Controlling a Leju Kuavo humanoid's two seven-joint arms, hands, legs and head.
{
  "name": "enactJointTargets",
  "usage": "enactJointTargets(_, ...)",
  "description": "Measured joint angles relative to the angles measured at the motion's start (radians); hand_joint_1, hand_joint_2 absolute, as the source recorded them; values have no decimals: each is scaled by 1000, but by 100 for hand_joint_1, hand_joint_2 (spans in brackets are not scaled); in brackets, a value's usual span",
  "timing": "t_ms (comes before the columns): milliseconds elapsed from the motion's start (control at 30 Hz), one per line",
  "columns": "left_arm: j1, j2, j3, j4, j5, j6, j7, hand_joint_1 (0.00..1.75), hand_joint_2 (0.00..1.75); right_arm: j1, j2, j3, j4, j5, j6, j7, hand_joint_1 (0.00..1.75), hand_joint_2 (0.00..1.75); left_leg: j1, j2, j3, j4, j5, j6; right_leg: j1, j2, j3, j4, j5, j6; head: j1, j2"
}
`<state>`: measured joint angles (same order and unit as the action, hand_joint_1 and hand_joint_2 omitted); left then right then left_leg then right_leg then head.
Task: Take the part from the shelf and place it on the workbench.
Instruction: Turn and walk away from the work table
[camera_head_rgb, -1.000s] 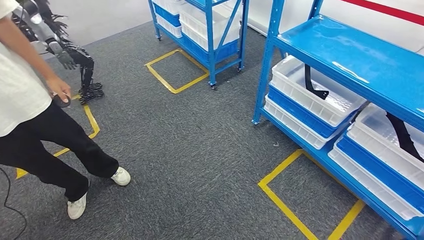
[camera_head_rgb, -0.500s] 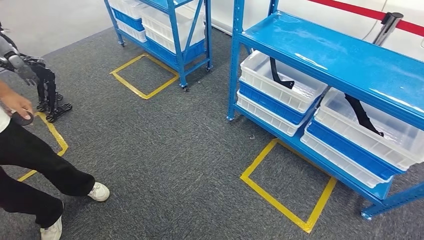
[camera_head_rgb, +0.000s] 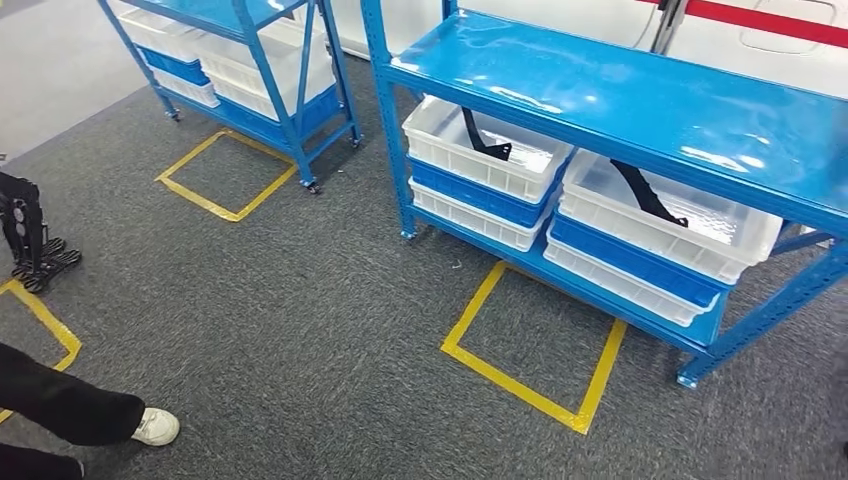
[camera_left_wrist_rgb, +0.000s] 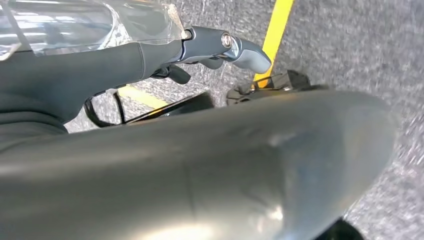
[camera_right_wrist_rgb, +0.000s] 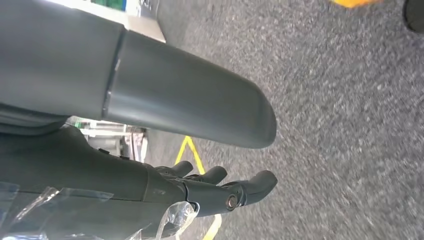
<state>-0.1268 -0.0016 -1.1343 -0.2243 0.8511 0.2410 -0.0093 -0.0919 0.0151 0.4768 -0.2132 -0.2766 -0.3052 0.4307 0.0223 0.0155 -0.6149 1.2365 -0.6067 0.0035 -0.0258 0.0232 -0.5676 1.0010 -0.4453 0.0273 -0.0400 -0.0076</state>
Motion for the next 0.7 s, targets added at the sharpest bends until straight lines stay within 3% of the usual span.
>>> enactJointTargets(33, 3, 0, 0, 0, 0, 0, 0, 0, 0, 0, 0, 1, 0, 0, 0, 0, 0, 0, -3, -2, -22, 37, -4, 5, 4, 14, -1, 0, 1, -3, 0, 0)
enactJointTargets(67, 5, 0, 0, 0, 0, 0, 0, 0, 0, 1, 0, 1, 0, 0, 0, 0, 0, 0, -8, -5, -26, 36, 12, 14, 8, 29, -2, 0, 3, -5, 0, 0)
enactJointTargets(100, 6, -1, -1, 0, 0, 0, 0, 0, 0, 1, 0, 2, 0, 0, 0, 0, 0, 0, -13, -11, -9, -9, 46, 26, 12, 44, -2, 0, 5, -7, 0, 0)
enactJointTargets(167, 4, 0, -1, 0, -1, 0, 0, 0, 0, 1, 2, 2, 0, 0, 0, 0, 0, 0, -28, -48, 54, -157, 120, 56, 16, 69, -2, 0, 8, -9, 0, 0)
enactJointTargets(200, 3, 1, -1, 0, -1, 0, 0, 0, 0, 0, 3, 2, 0, 0, 0, 1, 0, 0, -34, -64, 78, -215, 143, 67, 17, 81, -2, -1, 10, -8, 0, 0)
enactJointTargets(267, 0, 2, -1, 0, -1, 0, 0, 0, 0, 3, 4, 3, 0, 0, 1, 1, 0, 0, -42, -74, 94, -258, 154, 74, 18, 101, -6, -2, 13, -2, -1, 0)
enactJointTargets(333, -5, 0, -2, 0, 0, 0, 1, 0, 0, 8, 2, 3, 0, 0, 0, 2, 0, 0, -39, -53, 97, -271, 163, 67, 19, 110, -11, -1, 15, 6, -1, 0)
enactJointTargets(400, -7, -2, -2, 0, 0, 0, 1, 0, 0, 8, 0, 3, 1, 0, 0, 2, 0, 0, -32, -30, 101, -287, 176, 63, 23, 68, -33, 42, -18, 15, 2, 0)
enactJointTargets(467, -3, -4, -2, 0, 1, 0, 1, 0, 0, 5, -1, 4, 1, 0, 0, 1, 0, 0, -30, -3, 101, -292, 181, 64, 23, 11, -85, 159, -89, 23, 5, 0)
enactJointTargets(533, 3, -5, -2, 0, 1, -1, 1, 0, 0, 3, -1, 5, 1, -1, 0, 0, 0, 0, -28, 26, 98, -292, 181, 63, 15, -10, -128, 262, -129, 32, 5, 0)
enactJointTargets(567, 3, -6, -3, 0, 1, -1, 1, 0, 0, 4, -2, 6, 1, -2, 0, 0, 0, 0, -25, 39, 98, -291, 180, 61, 10, -16, -125, 265, -122, 38, 5, 0)
enactJointTargets(600, 4, -6, -3, 0, 1, -1, 1, 0, 0, 4, -2, 6, 1, -3, 0, 0, 0, 0, -21, 51, 98, -290, 179, 57, 5, -23, -101, 227, -97, 45, 5, 0)
enactJointTargets(667, 3, -7, -3, 0, 1, -1, 1, 0, 0, 3, -3, 7, 1, -6, 0, 0, 0, 0, -14, 71, 99, -281, 172, 40, -4, -54, -24, 88, -39, 61, 5, 0)
enactJointTargets(700, 2, -7, -3, 0, 1, 0, 1, 0, 0, 3, -3, 8, 1, -7, 0, 0, 0, 0, -13, 80, 98, -273, 166, 31, -6, -66, 2, 36, -22, 59, 5, 0)
